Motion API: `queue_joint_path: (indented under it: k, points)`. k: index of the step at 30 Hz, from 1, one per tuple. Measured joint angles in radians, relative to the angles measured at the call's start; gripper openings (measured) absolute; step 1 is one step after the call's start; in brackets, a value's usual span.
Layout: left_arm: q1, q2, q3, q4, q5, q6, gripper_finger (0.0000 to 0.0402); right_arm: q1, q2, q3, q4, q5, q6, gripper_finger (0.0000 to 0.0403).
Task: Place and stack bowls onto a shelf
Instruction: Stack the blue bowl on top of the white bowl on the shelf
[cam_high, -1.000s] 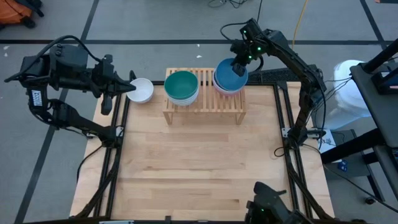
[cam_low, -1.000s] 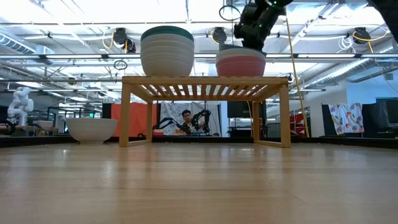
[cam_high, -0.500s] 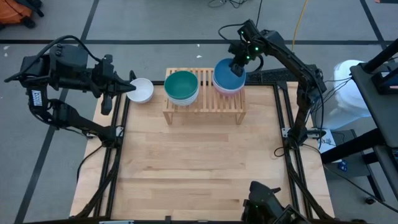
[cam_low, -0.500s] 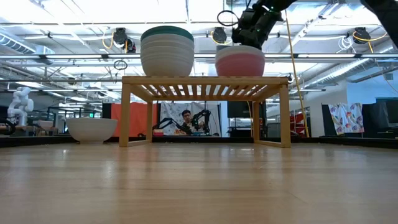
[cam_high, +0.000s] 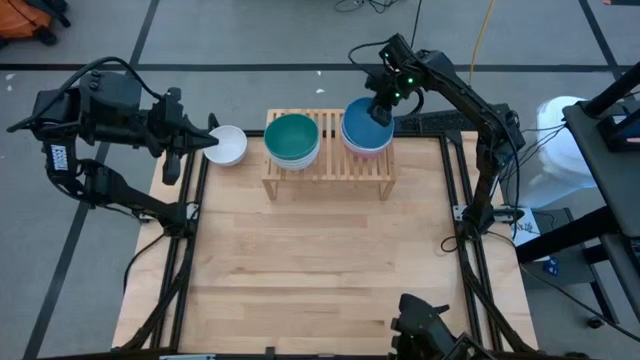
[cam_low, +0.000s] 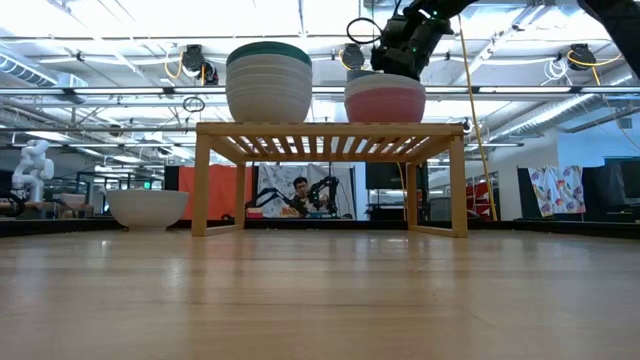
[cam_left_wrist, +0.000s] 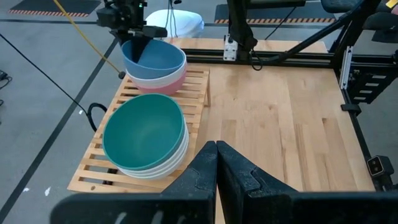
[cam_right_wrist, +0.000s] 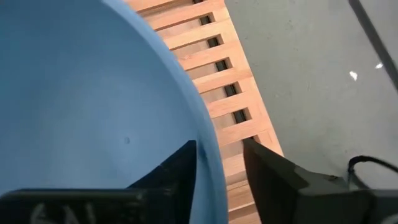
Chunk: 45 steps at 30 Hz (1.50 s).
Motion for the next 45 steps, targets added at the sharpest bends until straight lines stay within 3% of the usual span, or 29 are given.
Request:
queue_joint_path:
  k: [8,18,23,30,45]
  points:
    - [0.000,0.000,0.000,0.000,0.000,0.000,0.0006,0.016,-0.062,0.000,0.015,0.080,-0.065,0.0164]
    - [0.000,0.000,0.000,0.000,0.000,0.000,0.0006,0.026,-0.170,0.000,0.170,0.078,-0.081,0.0158]
    - [0.000,0.000,0.000,0.000,0.000,0.000,0.0006,0.026,-0.170,0.000,0.228,0.079,-0.093,0.0128]
    - [0.000,0.000,0.000,0.000,0.000,-0.002,0.0006,0.026,-0.170,0.000,0.235,0.077,-0.154,0.0012]
    - [0.000,0.000,0.000,0.000,0.000,-0.004,0.0006,0.046,-0.170,-0.176,0.398,0.076,-0.162,0.0000]
